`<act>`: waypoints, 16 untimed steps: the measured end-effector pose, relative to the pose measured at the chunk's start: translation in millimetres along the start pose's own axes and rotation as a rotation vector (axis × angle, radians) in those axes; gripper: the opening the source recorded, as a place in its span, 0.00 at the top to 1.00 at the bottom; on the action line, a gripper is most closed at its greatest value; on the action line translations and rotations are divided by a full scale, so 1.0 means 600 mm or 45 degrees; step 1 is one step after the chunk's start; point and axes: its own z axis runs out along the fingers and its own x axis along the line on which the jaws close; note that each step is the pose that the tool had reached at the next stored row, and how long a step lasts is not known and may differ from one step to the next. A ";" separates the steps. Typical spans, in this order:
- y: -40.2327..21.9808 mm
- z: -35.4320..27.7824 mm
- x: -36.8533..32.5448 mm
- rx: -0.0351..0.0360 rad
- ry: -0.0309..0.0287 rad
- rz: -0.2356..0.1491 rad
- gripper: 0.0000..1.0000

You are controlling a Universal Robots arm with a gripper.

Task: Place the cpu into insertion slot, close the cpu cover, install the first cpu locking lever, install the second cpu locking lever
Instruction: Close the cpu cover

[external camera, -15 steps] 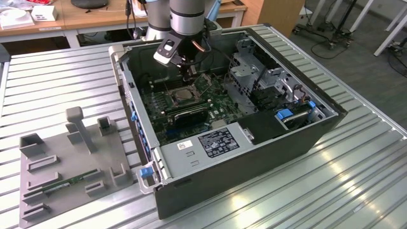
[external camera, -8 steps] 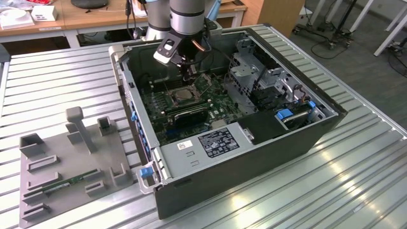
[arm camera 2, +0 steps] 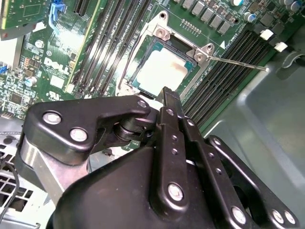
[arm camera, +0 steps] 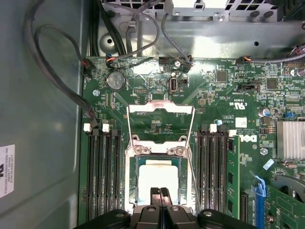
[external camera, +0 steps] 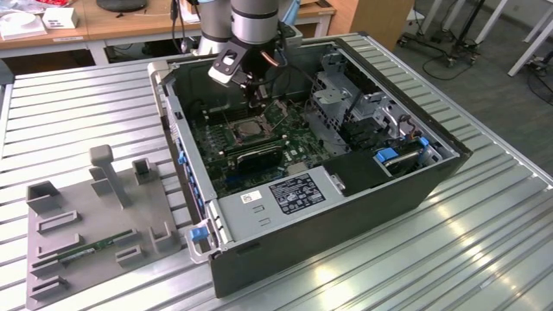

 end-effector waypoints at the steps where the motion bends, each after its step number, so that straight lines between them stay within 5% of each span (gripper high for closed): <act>1: 0.000 -0.003 0.000 0.0001 0.0000 0.000 0.89; 7: 0.001 -0.018 0.001 0.0001 0.0000 0.000 0.89; 16: 0.006 -0.020 0.001 0.0002 -0.0002 0.000 0.89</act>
